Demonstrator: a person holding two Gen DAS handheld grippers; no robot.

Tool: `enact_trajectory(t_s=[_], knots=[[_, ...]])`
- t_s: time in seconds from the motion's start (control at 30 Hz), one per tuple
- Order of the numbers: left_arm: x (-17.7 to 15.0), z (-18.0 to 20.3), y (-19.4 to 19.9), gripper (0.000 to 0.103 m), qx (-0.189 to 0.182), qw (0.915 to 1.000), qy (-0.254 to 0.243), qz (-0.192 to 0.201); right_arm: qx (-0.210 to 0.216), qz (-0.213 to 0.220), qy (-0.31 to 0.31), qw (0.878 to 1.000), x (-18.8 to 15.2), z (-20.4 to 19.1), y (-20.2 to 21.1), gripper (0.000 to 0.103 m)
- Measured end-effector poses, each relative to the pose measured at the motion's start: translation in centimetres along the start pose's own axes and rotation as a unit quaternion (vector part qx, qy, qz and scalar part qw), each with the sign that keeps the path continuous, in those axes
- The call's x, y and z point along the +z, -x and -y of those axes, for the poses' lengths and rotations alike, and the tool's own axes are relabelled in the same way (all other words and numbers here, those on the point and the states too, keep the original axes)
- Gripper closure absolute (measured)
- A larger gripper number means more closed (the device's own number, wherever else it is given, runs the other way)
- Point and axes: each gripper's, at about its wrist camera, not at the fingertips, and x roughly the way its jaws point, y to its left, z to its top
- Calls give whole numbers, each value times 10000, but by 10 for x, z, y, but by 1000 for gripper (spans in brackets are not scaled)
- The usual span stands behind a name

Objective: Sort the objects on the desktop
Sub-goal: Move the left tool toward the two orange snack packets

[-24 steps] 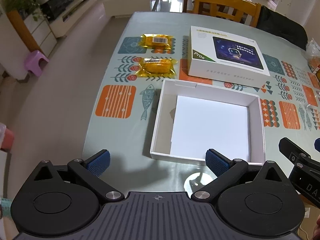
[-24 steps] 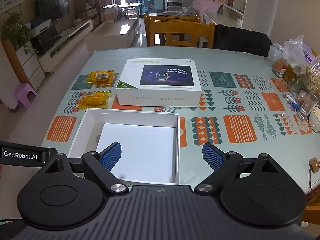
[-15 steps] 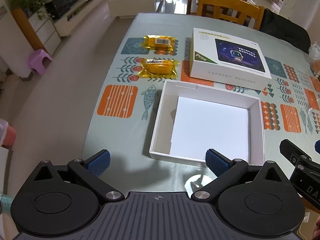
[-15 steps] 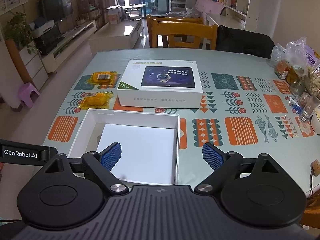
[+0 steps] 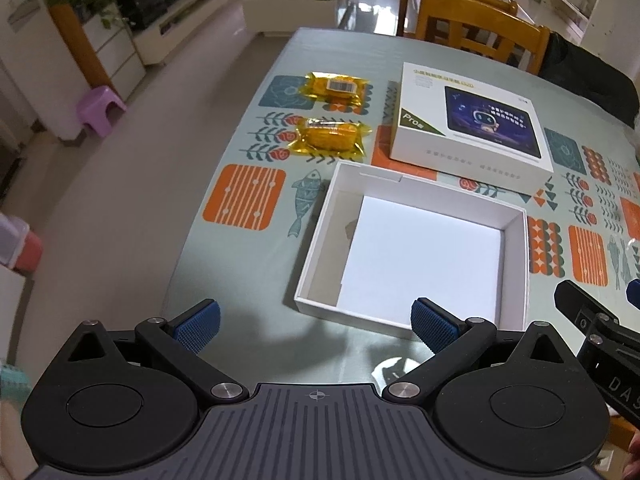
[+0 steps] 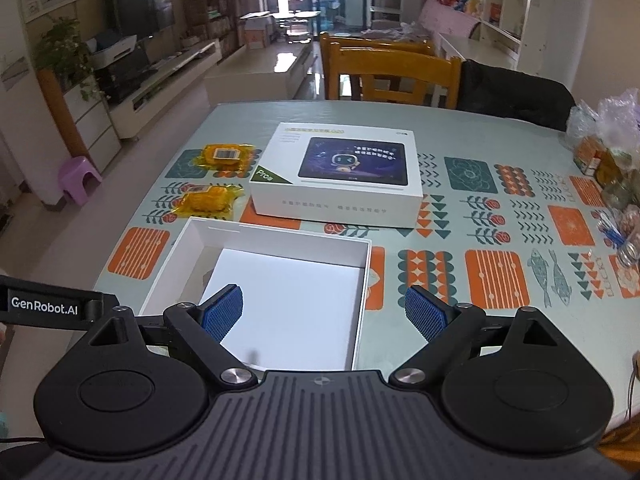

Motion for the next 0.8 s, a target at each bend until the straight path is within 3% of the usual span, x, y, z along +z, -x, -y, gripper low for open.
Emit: enact_trajectory(t_s=[0.47, 0.8], knots=[[3, 11, -1, 0, 201, 9998, 63, -16, 387, 53, 142, 9991, 9, 8, -16, 0], [45, 9, -18, 0, 46, 9999, -120, 89, 80, 207, 42, 9997, 36, 0, -30, 0]])
